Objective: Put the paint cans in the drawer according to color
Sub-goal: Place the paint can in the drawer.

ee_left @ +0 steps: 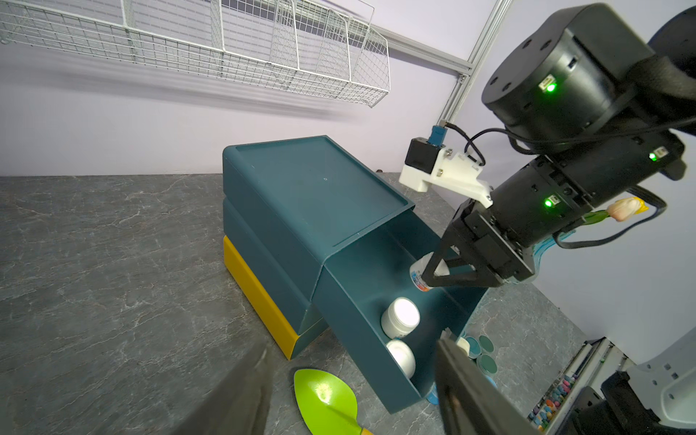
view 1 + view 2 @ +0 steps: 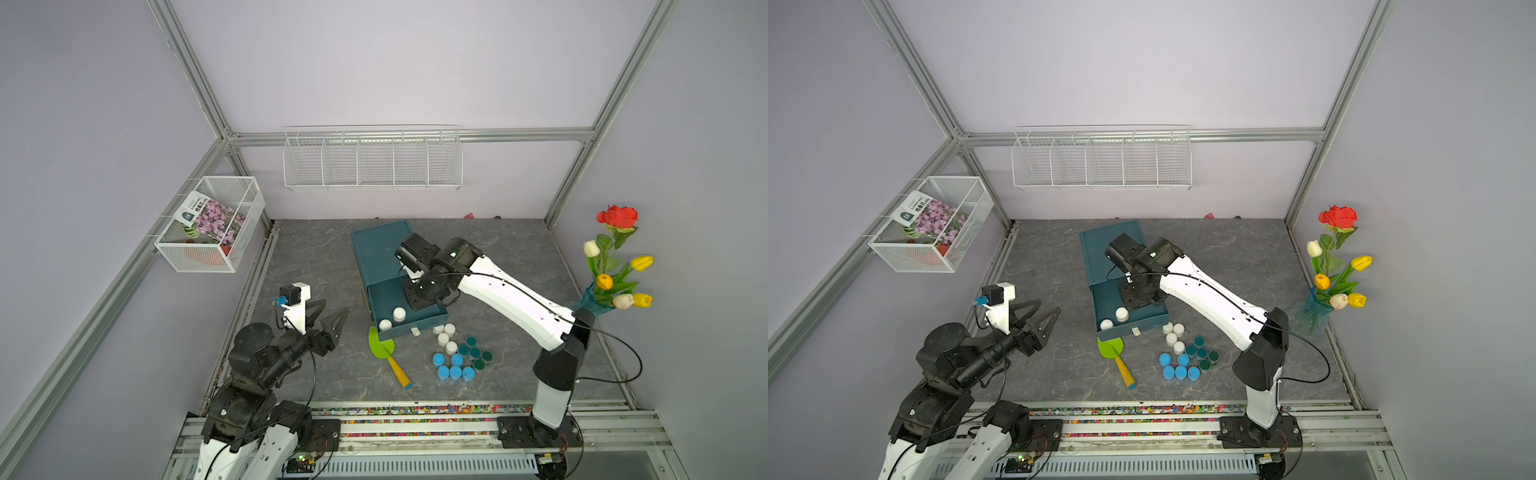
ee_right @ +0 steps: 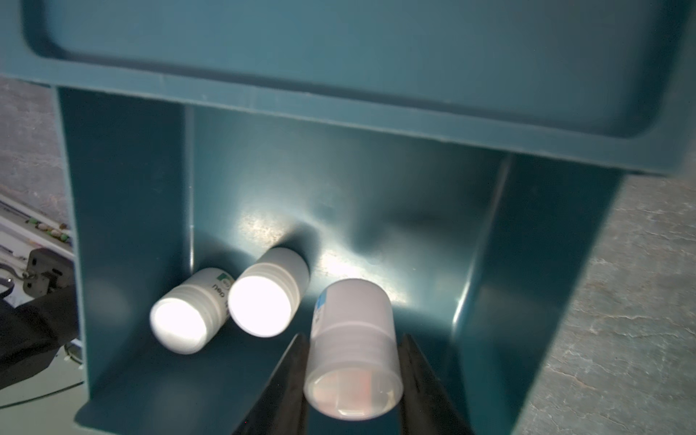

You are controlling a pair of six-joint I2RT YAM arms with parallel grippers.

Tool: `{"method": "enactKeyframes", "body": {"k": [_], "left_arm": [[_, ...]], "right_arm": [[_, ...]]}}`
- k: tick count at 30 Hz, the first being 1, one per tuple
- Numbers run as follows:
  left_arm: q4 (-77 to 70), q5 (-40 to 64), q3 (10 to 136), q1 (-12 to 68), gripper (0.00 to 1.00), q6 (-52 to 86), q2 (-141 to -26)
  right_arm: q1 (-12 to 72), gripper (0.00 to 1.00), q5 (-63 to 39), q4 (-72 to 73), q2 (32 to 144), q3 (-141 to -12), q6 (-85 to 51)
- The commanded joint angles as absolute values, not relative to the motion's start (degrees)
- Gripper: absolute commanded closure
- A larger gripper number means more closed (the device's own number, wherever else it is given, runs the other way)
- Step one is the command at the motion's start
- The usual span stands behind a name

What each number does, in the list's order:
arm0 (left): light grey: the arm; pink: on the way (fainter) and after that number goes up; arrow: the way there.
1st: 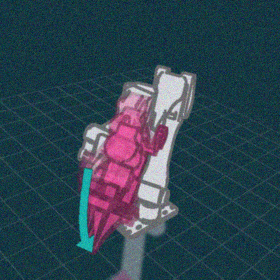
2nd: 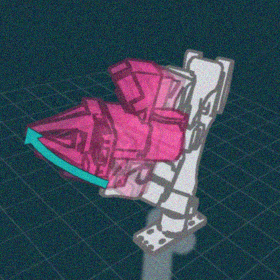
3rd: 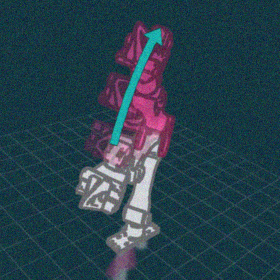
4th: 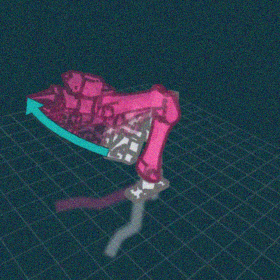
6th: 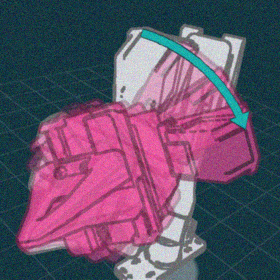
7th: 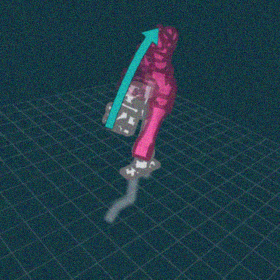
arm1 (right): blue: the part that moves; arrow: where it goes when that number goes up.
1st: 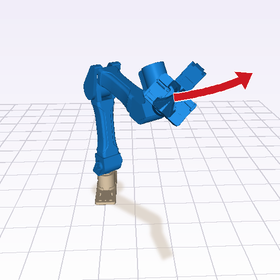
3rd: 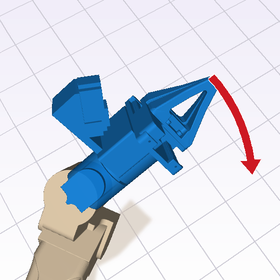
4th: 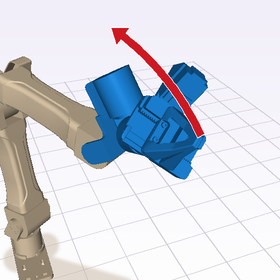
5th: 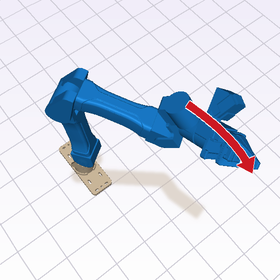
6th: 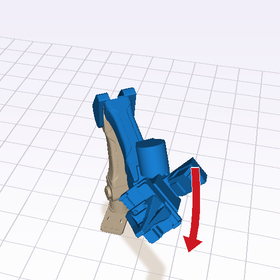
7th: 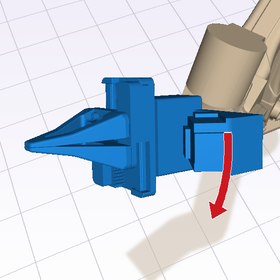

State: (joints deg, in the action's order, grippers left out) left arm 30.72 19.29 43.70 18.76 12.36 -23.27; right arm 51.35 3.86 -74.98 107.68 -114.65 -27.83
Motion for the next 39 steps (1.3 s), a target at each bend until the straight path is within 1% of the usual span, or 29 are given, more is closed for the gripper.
{"method": "enactKeyframes", "body": {"k": [1,15,21,26,30,33,35,37,39], "left_arm": [[30.2,19.0,44.0,18.9,0.29,12.1,-23.2],[30.1,19.2,43.9,18.9,0.30,12.5,-23.1],[30.1,19.1,43.9,18.9,0.29,12.5,-23.1],[30.1,19.2,43.9,18.9,0.29,12.4,-23.1],[30.1,19.2,44.0,18.9,0.30,12.5,-23.3],[30.0,19.2,44.0,19.0,0.29,12.5,-23.4],[30.0,19.1,44.0,18.9,0.29,12.4,-23.4],[30.1,19.1,44.1,18.9,0.29,12.5,-23.3],[30.1,19.1,44.1,18.9,0.29,12.5,-23.3]], "right_arm": [[51.9,0.82,1.8,-77.1,110.0,-117.1,-26.2],[52.2,0.82,-1.0,-76.4,111.5,-119.6,-25.4],[51.9,0.82,4.7,-80.3,112.0,-119.4,-26.6],[51.8,0.79,3.2,-80.9,112.4,-119.2,-26.1],[51.7,0.74,1.9,-81.3,113.1,-119.2,-26.1],[51.8,0.68,0.1,-80.8,113.5,-119.3,-26.0],[51.7,0.60,-0.2,-80.7,113.7,-119.6,-26.1],[51.7,0.50,-0.2,-80.7,113.7,-120.0,-26.0],[51.5,0.43,0.4,-81.1,113.5,-120.6,-26.3]]}}
